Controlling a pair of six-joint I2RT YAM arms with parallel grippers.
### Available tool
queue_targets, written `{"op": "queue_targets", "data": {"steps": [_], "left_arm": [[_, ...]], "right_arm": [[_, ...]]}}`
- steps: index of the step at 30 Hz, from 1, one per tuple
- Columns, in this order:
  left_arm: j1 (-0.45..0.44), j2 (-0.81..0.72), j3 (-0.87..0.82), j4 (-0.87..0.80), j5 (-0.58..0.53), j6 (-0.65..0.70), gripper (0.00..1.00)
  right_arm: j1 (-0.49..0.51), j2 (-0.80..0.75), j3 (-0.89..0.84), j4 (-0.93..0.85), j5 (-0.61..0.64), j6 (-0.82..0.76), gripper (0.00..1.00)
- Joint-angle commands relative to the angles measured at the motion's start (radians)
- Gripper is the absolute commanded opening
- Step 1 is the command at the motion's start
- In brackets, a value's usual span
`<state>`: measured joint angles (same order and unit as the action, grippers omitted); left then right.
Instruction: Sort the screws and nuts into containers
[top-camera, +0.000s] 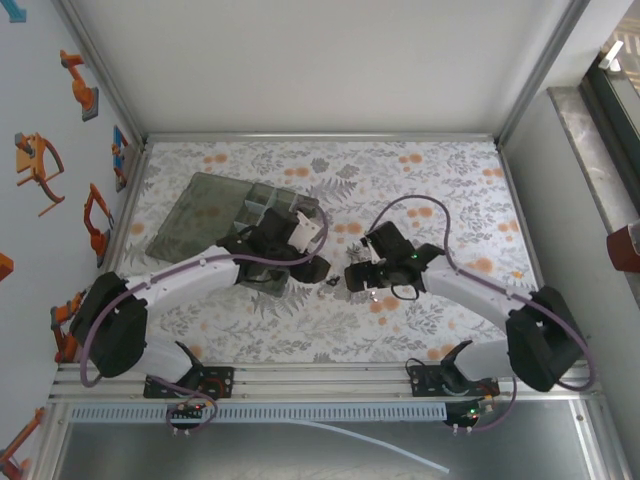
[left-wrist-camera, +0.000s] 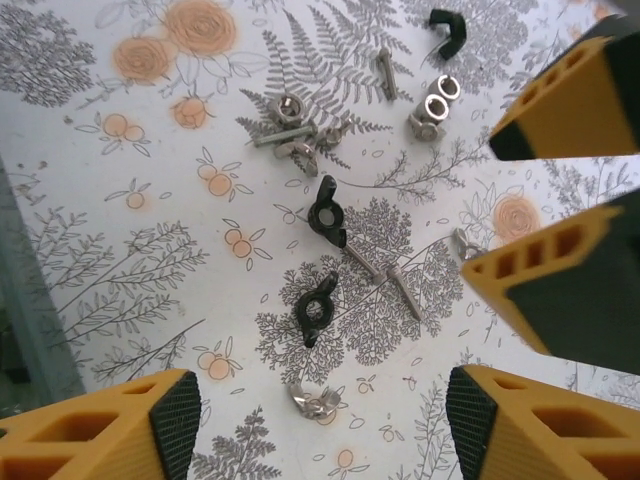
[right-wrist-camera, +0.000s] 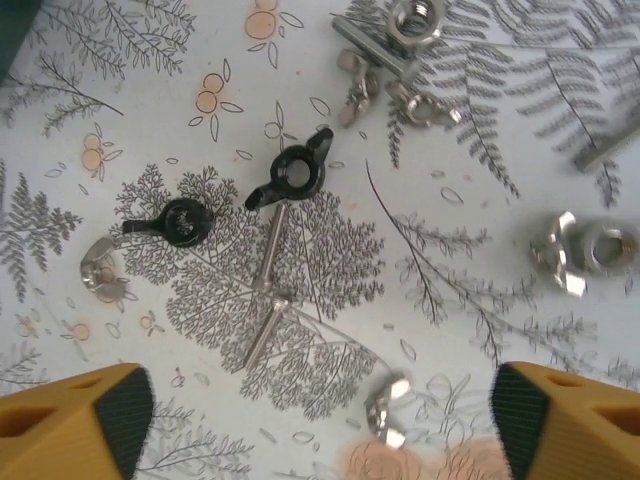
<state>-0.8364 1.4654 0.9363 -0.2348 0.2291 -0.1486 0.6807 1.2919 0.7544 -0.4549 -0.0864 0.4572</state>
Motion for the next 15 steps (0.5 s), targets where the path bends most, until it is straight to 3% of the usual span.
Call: {"op": "queue_targets", "data": {"steps": [1, 4, 8, 15], "left_arm": [[-0.024, 0.071, 0.054, 0.020, 0.033, 0.149, 0.51], [-0.035, 0.143, 0.090, 0.004, 0.032, 0.176, 0.41], [-0.055, 0.197, 0.109, 0.009, 0.018, 0.202, 0.35], [-0.086, 0.307, 0.184, -0.069, -0.010, 0.229, 0.29]], "right_arm": [[-0.002, -0.111, -0.074, 0.014, -0.016, 0.111, 0.99], [-0.001, -0.223, -0.155, 0.007, -0.035, 0.169, 0.99], [-0.001, -0.343, -0.229, -0.002, -0.047, 0.209, 0.99], [-0.001, -0.388, -0.222, -0.015, -0.088, 0.125, 0.99]]}}
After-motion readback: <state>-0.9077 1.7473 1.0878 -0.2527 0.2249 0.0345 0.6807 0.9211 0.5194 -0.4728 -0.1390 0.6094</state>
